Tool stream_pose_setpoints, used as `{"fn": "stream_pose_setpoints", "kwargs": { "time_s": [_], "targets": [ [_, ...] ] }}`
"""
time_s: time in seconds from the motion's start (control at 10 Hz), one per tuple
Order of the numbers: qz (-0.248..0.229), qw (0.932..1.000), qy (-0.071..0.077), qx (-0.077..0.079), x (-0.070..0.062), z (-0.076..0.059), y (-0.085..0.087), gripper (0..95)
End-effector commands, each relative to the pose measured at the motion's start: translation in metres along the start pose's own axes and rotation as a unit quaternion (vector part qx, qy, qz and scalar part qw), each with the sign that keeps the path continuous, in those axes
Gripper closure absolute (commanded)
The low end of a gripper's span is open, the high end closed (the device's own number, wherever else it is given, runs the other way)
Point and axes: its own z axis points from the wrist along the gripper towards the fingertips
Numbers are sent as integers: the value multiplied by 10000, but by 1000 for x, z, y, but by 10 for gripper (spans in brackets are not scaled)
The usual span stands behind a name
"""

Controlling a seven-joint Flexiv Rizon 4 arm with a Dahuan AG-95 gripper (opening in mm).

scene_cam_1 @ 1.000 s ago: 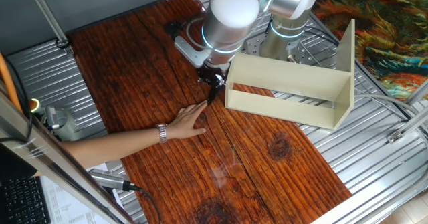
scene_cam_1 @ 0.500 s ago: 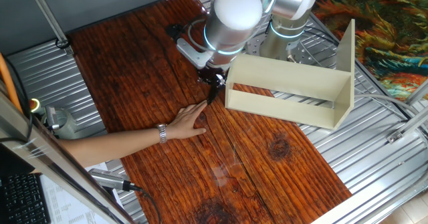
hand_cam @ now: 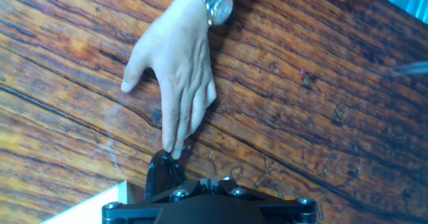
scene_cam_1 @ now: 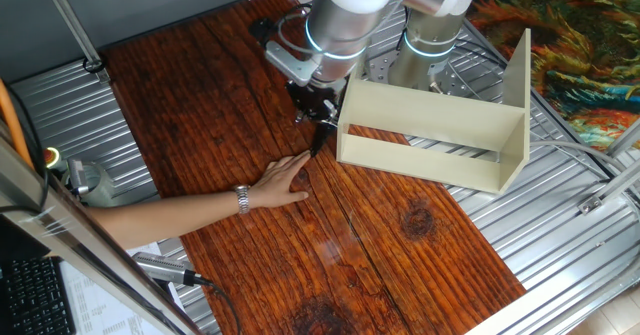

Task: Turn off the water tap

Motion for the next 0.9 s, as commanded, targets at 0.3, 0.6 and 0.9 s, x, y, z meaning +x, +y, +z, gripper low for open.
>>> {"fn": "stream_pose_setpoints", "kwargs": {
  "time_s": [0.3,0.6,0.9],
  "targets": [
    [-600,9981,-85,116,1,-2,1,950],
    [-876,9960,-101,112,1,-2,1,950],
    [-1129,9935,-123,126,1,-2,1,950]
  ]
}}
